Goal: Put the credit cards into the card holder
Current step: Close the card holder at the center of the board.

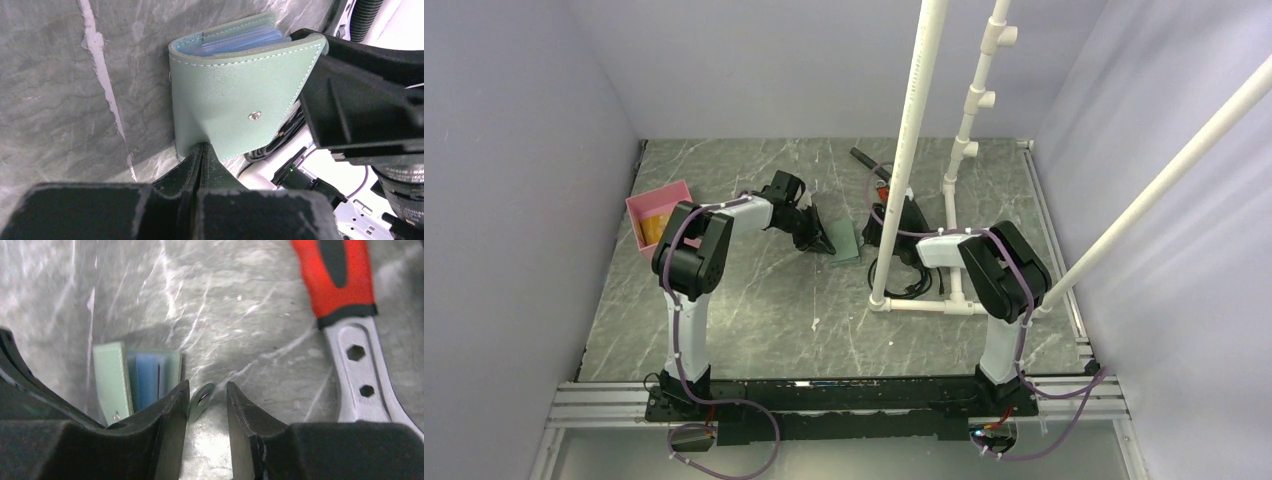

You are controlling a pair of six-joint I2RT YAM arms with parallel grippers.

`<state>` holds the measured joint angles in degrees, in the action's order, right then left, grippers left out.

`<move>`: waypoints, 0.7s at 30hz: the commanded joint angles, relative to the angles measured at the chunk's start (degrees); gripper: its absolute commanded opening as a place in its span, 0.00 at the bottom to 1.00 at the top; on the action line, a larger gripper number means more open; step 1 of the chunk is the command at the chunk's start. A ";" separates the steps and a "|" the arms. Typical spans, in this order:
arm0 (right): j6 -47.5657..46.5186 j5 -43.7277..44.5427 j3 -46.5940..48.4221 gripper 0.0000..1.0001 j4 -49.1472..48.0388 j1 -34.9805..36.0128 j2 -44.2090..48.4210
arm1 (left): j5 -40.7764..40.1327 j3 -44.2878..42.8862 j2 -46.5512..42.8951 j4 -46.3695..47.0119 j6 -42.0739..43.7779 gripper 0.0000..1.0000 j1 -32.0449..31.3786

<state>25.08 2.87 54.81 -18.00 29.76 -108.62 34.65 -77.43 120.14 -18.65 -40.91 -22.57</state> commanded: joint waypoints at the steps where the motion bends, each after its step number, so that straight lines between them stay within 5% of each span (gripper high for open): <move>1: 23.70 4.29 -3.19 0.36 -1.12 -2.53 0.61 | -11.17 1.52 5.17 -7.50 4.44 0.02 -0.72; 5: 13.74 -1.84 -1.61 0.38 2.01 -2.46 2.25 | -9.31 1.00 3.12 -7.33 5.26 0.04 -0.81; 9: 4.81 -8.85 2.66 0.38 10.22 -3.01 1.40 | -0.96 0.72 0.81 -3.21 4.95 0.15 -0.81; 14: 4.64 -13.16 2.22 0.33 11.00 -3.42 2.08 | 5.38 1.31 -1.19 2.88 0.93 0.29 -0.81; 21: 4.56 -18.24 3.17 0.36 11.37 -6.33 3.35 | 6.94 -2.72 1.10 3.61 -0.87 0.25 -0.72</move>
<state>30.94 -11.53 56.73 -9.52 25.28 -107.57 39.77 -77.60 120.09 -16.12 -40.45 -22.72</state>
